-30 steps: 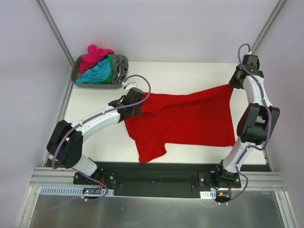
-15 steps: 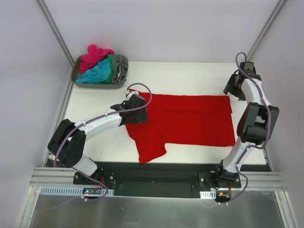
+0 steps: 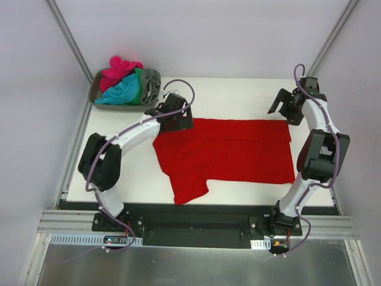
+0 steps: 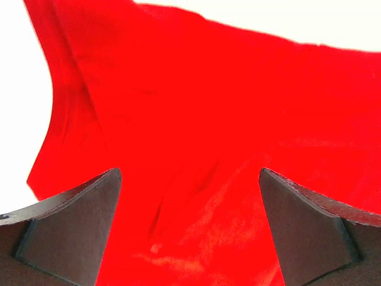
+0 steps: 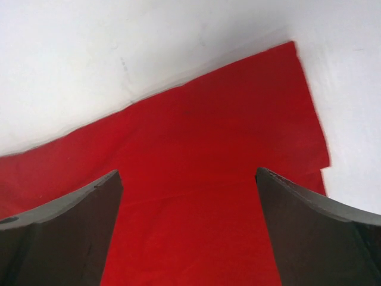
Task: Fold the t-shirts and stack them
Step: Fold the flattened tshirt in 1/3 of the way
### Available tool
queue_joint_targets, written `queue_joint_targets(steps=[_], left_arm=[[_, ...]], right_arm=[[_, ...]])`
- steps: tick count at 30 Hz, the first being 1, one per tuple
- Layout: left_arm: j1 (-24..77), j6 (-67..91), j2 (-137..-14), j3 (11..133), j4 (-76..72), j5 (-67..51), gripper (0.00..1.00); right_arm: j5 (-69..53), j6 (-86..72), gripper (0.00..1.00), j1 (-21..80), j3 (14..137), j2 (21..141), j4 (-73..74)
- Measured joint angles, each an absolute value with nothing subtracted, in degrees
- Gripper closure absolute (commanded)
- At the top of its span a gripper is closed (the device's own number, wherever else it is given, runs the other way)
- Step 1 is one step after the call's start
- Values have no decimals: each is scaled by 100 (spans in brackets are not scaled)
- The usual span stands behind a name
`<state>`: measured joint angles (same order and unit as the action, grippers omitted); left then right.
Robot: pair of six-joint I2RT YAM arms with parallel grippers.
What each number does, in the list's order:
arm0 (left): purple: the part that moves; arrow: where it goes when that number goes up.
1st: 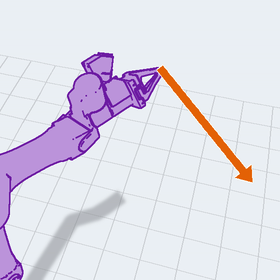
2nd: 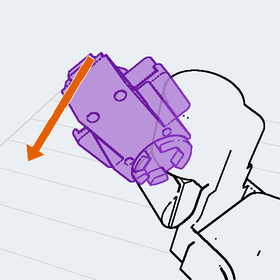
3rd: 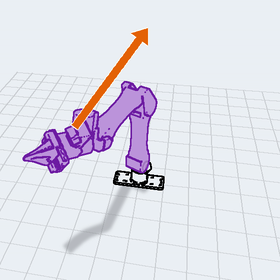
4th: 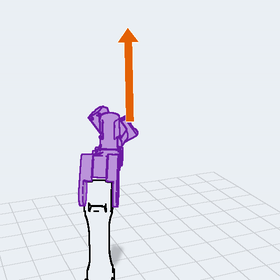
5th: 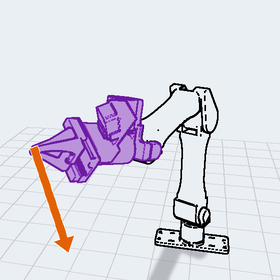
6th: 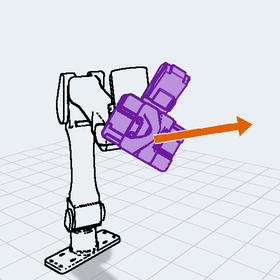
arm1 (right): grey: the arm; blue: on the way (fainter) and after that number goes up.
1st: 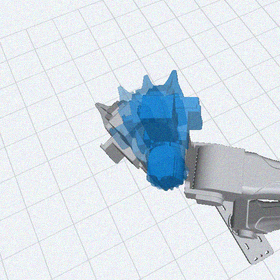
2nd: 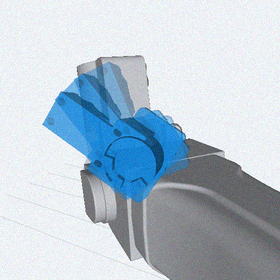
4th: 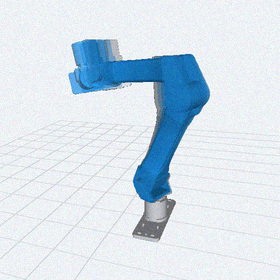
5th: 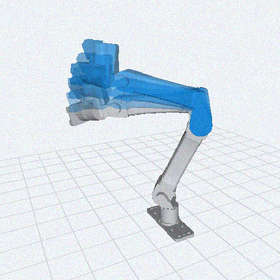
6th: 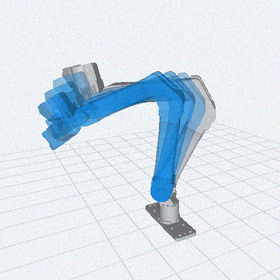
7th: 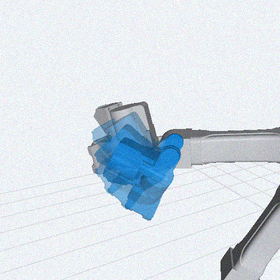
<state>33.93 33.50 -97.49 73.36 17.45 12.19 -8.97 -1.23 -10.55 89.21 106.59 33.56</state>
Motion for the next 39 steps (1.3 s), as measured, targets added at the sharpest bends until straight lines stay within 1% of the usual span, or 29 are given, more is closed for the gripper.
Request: queue_joint_targets(steps=[4, 11, 22, 32, 39], left_arm=[[3072, 3277, -10689, 7964, 1638, 969, 1], [2783, 3208, -11524, 8058, 1684, 744, 1], [2290, 3260, -11535, 7999, 1474, 534, 1], [1664, 3238, -11391, 7841, 1590, 648, 1], [1566, 3188, -11290, 7828, 1846, 626, 1]], right_arm=[[-1184, -172, 4, -965, 8901, 10822, 3264], [-1236, -246, 4, -917, 8871, 11399, 3212], [-1138, -303, 4, -849, 8418, 11493, 3223], [-812, -471, 4, -246, 8178, 11386, 3192], [-510, -574, 4, -93, 8162, 11281, 3208]])
